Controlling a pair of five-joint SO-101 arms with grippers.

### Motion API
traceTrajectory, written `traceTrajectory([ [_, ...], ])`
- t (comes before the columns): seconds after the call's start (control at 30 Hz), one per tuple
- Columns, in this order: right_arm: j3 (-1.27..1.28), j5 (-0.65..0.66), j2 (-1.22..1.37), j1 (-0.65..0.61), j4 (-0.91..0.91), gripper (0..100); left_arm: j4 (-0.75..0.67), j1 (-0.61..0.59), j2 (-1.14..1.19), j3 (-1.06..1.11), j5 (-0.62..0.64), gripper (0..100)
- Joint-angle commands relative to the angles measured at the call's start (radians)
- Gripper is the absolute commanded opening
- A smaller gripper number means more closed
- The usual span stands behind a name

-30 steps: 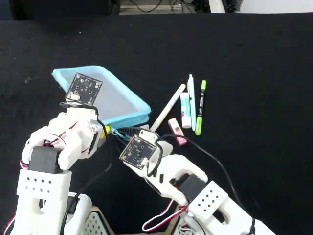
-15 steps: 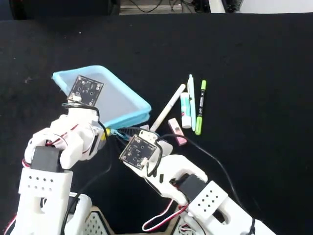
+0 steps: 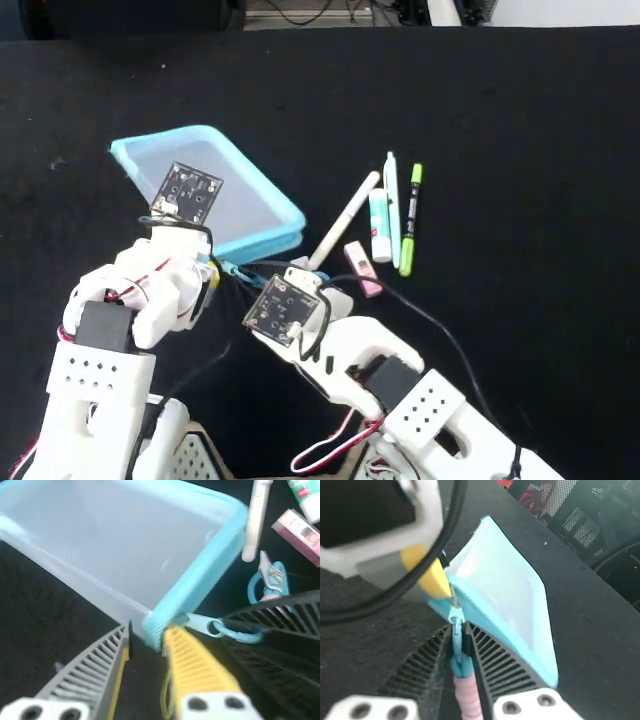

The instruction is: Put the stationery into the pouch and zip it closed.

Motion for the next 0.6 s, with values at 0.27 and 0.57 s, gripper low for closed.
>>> traceTrajectory([
  [0.27,-0.018,-0.003,-0.024,0.012,-0.023,1.1,-0.017,-0.015,0.000,-0.062,0.009,3],
  [0.57,-0.059,-0.006,-0.025,0.138,0.020,1.1,0.023,-0.021,0.000,-0.174,0.009,3],
])
